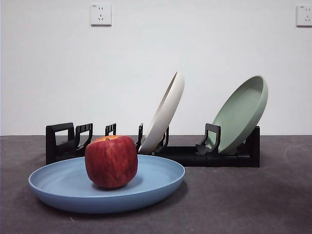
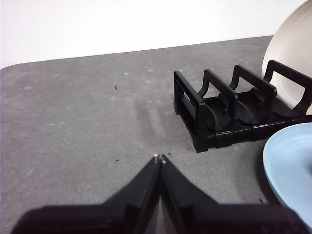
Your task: Take the blue plate from the plate rack,put the plate on the table,take the apple from the table,put the apple in the plate
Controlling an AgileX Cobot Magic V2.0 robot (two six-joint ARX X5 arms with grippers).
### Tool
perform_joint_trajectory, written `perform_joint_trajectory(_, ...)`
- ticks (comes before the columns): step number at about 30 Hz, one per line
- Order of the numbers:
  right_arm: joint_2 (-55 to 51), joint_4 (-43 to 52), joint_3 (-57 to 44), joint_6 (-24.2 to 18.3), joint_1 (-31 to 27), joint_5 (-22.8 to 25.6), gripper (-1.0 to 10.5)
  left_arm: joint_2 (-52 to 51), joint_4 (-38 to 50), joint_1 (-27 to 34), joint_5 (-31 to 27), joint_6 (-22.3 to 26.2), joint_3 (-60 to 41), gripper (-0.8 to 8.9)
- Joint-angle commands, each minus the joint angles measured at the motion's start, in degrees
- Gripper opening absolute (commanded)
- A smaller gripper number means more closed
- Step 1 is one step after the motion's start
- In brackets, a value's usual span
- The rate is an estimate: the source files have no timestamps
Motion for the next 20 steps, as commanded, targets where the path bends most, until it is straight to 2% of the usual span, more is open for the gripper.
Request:
perform_joint_trajectory(1,-0.17,0.20,-0.96,0.50,-0.07,0.20,0.0,-0.09,0.09,0.15,-0.04,0.20,-0.76,-0.03)
perform_joint_trajectory(20,-0.15,0.20,-0.94,1.16,-0.09,0.48,0.0,-0.09,0.09,0.15,-0.04,0.20,-0.76,-0.03)
